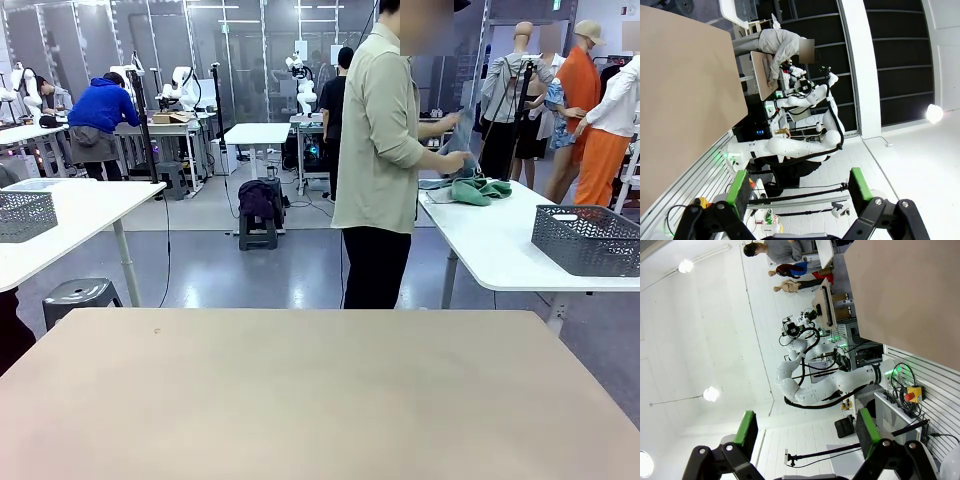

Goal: Fold the towels and place them in the basket.
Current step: When a person lays out a Towel with hook on the table, fold it in half twice.

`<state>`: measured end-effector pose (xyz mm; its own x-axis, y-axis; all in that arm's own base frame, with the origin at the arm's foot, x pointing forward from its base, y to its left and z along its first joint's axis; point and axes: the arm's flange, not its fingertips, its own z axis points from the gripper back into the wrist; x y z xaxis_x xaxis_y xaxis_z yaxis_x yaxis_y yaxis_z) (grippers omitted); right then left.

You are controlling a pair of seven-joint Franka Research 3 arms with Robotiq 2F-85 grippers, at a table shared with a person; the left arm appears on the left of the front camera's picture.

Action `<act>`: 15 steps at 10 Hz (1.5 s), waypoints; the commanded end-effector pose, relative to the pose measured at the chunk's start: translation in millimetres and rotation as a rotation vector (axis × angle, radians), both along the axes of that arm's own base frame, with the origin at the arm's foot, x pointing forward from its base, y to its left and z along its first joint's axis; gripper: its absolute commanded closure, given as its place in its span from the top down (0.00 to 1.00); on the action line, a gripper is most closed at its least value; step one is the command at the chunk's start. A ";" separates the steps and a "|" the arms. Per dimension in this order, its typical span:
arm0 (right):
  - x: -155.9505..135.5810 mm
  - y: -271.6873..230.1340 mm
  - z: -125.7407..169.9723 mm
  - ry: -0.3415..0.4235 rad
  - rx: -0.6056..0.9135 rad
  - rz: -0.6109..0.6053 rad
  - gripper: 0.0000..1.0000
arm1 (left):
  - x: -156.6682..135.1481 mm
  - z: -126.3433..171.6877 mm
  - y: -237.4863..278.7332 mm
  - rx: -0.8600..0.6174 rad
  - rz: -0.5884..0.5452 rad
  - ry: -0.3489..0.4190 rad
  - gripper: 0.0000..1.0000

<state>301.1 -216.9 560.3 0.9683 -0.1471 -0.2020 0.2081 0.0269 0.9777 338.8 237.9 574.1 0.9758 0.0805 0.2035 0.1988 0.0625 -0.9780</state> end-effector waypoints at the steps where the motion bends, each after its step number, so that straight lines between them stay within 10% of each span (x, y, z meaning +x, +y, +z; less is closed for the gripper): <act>1: 0.2 1.0 0.8 -0.001 -0.002 0.002 1.00 | -0.6 -2.4 -1.4 0.044 0.056 0.057 1.00; 15: 7.2 4.1 2.9 -0.017 -0.031 0.034 1.00 | 1.4 -11.4 8.9 0.047 0.106 0.070 1.00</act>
<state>305.4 -211.0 561.7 0.9715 -0.1285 -0.1991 0.2052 0.0357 0.9781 339.8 246.8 561.2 0.9743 0.1787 0.1371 0.1158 0.1245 -0.9854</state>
